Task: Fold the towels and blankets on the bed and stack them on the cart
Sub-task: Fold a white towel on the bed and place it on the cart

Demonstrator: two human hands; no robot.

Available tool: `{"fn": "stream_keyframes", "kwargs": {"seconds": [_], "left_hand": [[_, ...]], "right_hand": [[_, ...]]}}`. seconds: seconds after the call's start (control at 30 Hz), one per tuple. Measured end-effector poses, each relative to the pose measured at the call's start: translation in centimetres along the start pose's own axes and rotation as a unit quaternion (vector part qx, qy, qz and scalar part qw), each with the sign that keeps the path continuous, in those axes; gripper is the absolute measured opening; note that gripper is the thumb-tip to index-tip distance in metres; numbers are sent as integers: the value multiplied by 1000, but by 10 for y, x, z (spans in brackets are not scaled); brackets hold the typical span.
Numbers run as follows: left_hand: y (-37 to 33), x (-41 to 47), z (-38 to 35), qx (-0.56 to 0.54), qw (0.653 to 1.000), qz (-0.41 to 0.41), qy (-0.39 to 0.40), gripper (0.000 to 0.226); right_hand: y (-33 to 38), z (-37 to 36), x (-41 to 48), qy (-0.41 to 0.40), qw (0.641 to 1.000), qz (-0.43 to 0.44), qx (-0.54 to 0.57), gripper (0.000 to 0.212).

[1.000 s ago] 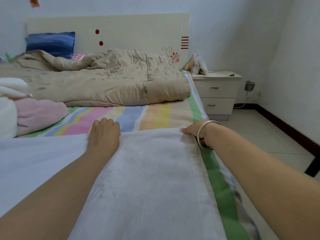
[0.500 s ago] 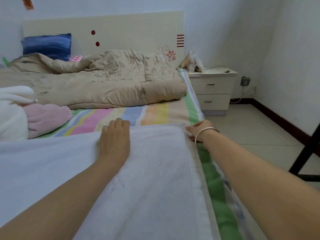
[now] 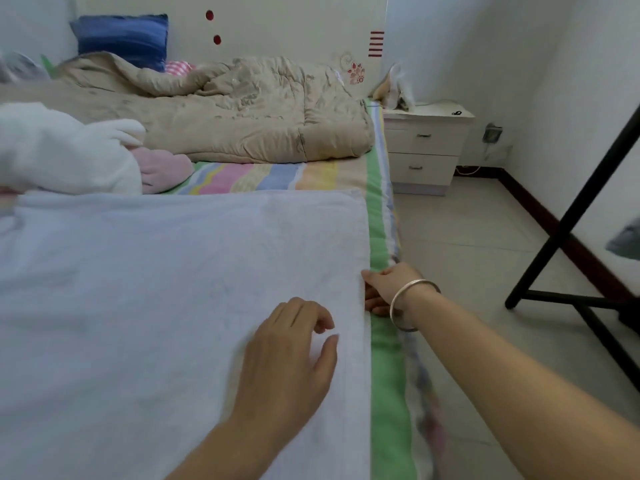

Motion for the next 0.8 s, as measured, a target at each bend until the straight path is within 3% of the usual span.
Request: {"fn": "stream_keyframes", "kwargs": {"seconds": [0.17,0.27,0.33,0.43,0.63,0.8], "left_hand": [[-52,-45,25,-40,985,106,134,22],[-68,-55,28,11,970,133,201,35],[-72,-57,23,50,965,132,219,32],[-75,-57,15,77,964,116,227,26],[-75,-60,16,-3,971,99,219,27],[-66,-66,31,-135,971,144,137,20]], "right_hand": [[-22,-13,-30,-87,991,27,-98,54],[-27,-17,-58,-160,966,61,-192,56],[-30,-21,-69,-167,959,68,-218,53],[-36,-22,-73,-182,954,58,-230,47],[-46,-10,-76,-183,956,32,-228,43],[-46,-10,-95,-229,936,82,-255,52]]}}
Point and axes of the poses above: each hand's wrist, its own x-axis towards the middle knuckle, its own z-axis out of the back of the hand, y = z × x, the point moved 2 cm from there along x, towards the middle knuckle, and after that the axes turned 14 degrees about -z, right-handed, at the moved point
